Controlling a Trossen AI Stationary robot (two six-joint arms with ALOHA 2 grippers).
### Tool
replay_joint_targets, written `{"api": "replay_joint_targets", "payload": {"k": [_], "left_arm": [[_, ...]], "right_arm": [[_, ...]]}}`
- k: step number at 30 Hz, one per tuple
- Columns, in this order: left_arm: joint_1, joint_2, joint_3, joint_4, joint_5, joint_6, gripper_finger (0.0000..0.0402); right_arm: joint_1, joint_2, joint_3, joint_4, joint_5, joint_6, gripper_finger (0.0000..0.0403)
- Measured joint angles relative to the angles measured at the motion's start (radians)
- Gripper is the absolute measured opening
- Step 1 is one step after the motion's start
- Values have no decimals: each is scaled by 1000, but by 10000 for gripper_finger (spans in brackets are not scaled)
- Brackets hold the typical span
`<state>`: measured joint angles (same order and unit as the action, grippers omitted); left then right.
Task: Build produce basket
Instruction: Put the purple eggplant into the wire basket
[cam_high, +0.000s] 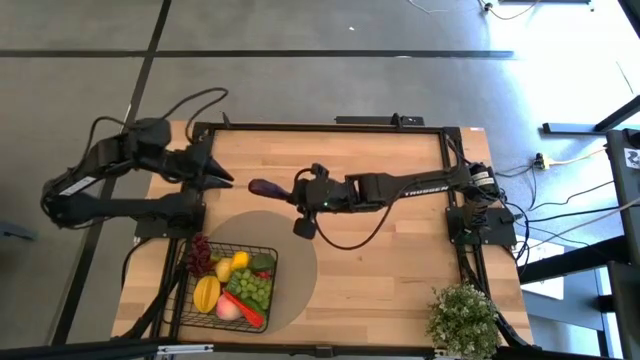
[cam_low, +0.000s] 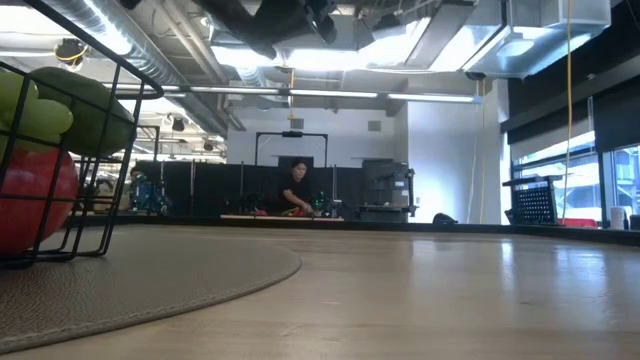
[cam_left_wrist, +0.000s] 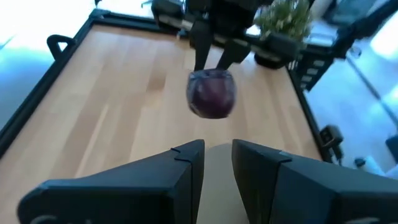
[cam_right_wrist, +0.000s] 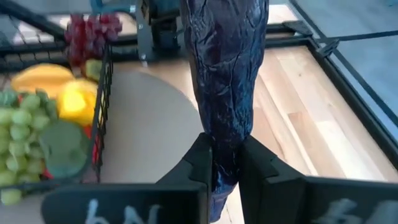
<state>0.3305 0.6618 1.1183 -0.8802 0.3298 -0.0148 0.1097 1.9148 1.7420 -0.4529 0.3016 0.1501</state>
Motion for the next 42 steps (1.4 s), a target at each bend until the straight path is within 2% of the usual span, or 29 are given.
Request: {"api": "replay_joint_targets", "payload": {"k": [11, 20, 28, 31, 34, 42], "left_arm": [[0, -29, 0, 7, -1, -186, 71], [0, -26, -1, 101, 25, -162, 70], [0, -27, -1, 109, 27, -163, 14], [0, -22, -1, 112, 30, -166, 7], [0, -19, -1, 112, 23, -177, 20], [0, 6, -1, 130, -6, -188, 93]], "right_arm": [[-35, 0, 0, 117, -86, 27, 31], [-48, 0, 0, 122, -86, 24, 33], [-48, 0, 0, 121, -86, 1, 31], [-48, 0, 0, 121, -86, 1, 31], [-48, 0, -1, 121, -86, 1, 31], [-48, 0, -1, 120, -86, 1, 31]]}}
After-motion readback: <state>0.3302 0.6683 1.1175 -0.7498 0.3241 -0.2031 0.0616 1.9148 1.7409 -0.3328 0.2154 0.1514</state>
